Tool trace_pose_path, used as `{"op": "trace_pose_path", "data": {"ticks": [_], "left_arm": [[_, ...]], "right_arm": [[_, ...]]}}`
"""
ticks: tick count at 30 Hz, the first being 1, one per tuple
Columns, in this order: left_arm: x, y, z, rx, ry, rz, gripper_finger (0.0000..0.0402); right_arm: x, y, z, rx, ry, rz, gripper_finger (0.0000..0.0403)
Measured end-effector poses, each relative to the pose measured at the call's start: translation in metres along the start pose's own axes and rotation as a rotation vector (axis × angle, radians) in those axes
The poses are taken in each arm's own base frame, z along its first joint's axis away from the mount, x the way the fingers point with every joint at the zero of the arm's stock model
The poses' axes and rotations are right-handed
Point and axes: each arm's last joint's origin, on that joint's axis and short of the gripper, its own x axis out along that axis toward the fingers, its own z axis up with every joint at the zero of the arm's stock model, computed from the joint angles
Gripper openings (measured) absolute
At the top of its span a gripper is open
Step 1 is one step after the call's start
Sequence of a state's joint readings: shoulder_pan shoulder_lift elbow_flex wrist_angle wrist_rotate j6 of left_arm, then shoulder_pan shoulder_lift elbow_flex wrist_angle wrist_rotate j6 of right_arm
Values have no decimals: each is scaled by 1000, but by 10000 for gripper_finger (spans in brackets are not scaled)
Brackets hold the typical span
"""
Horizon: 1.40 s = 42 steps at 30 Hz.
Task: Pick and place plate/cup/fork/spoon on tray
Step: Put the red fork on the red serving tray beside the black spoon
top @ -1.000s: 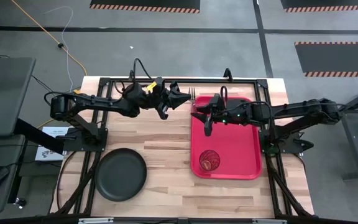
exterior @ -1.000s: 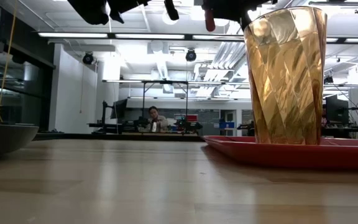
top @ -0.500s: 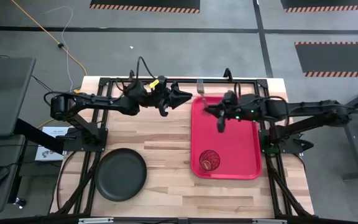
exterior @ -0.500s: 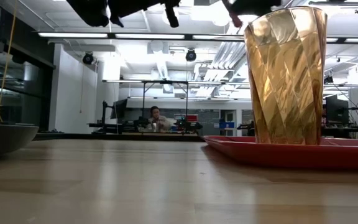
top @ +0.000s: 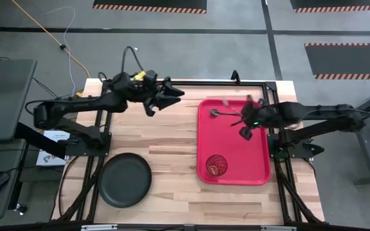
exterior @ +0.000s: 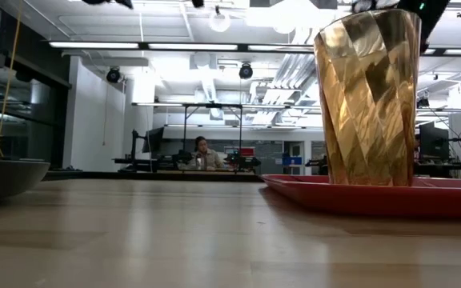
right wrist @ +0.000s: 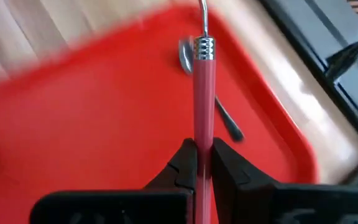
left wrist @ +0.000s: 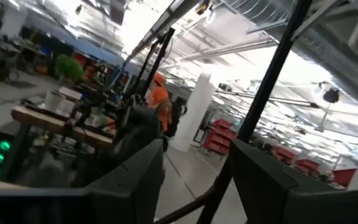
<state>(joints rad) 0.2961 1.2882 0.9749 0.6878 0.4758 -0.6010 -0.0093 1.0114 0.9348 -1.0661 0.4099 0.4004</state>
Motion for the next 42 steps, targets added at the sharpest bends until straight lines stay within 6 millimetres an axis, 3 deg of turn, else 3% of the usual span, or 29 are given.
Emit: {"op": "trace_pose_path", "data": {"ticks": [5, 9, 13, 19, 22, 29, 36, 42], "left_arm": [[-9, -20, 13, 68, -66, 42, 171], [-11, -27, 14, 90, -84, 99, 170], [-9, -28, 10, 94, -63, 123, 170], [-6, -30, 3, 95, -25, 135, 170], [-6, -30, 2, 98, -20, 136, 170], [-6, -30, 2, 98, -19, 139, 170], [-7, -29, 3, 109, -20, 142, 170], [-7, -29, 2, 114, -21, 150, 170]], "right_arm": [[47, 18, 6, -358, 234, -149, 5], [80, 22, 9, -565, 360, -340, 5], [104, 26, 15, -634, 384, -381, 5], [125, 36, 25, -785, 332, -373, 5], [130, 38, 25, -828, 343, -365, 5], [121, 31, 14, -695, 367, -460, 5], [102, 22, -33, -645, 338, -359, 5], [104, 22, -25, -654, 266, -318, 5]]}}
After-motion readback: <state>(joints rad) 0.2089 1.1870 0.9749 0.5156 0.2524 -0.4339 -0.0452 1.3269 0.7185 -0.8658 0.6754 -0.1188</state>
